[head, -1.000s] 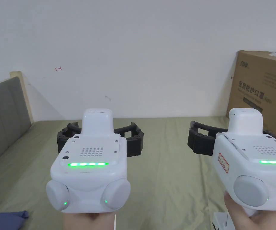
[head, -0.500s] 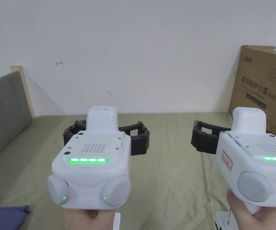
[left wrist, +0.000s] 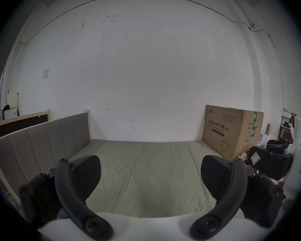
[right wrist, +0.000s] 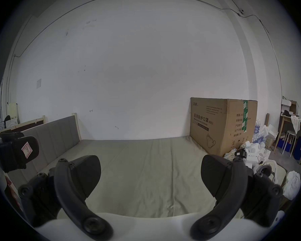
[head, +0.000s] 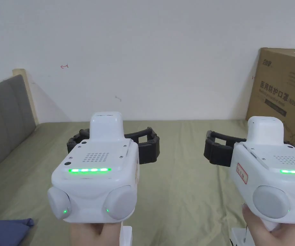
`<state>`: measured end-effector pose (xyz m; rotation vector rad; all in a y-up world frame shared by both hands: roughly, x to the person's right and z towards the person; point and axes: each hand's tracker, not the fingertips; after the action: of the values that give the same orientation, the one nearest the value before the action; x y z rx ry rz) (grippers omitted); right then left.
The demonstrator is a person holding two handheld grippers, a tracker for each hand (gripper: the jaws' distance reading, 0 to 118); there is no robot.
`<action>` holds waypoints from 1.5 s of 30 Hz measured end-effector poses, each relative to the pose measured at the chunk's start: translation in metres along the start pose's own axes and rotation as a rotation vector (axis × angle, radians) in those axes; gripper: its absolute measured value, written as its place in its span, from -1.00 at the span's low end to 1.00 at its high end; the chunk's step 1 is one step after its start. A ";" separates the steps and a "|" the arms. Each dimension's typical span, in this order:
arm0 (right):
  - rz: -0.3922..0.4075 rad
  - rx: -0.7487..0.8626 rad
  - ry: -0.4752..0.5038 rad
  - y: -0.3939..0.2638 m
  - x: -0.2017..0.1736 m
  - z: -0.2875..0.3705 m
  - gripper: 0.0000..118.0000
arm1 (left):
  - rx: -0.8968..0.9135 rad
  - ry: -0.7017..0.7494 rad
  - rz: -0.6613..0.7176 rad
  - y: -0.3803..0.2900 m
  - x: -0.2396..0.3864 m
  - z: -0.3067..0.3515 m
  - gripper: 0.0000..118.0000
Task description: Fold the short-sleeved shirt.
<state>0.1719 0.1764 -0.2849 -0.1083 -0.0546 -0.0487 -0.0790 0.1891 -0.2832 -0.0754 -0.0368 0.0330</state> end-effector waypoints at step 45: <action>-0.009 -0.015 0.027 -0.004 -0.003 0.001 0.97 | -0.043 0.003 -0.006 -0.002 0.007 -0.001 0.95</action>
<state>0.1688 0.1726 -0.2833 -0.1226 -0.0276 -0.0592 -0.0716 0.1877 -0.2839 -0.1181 -0.0343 0.0266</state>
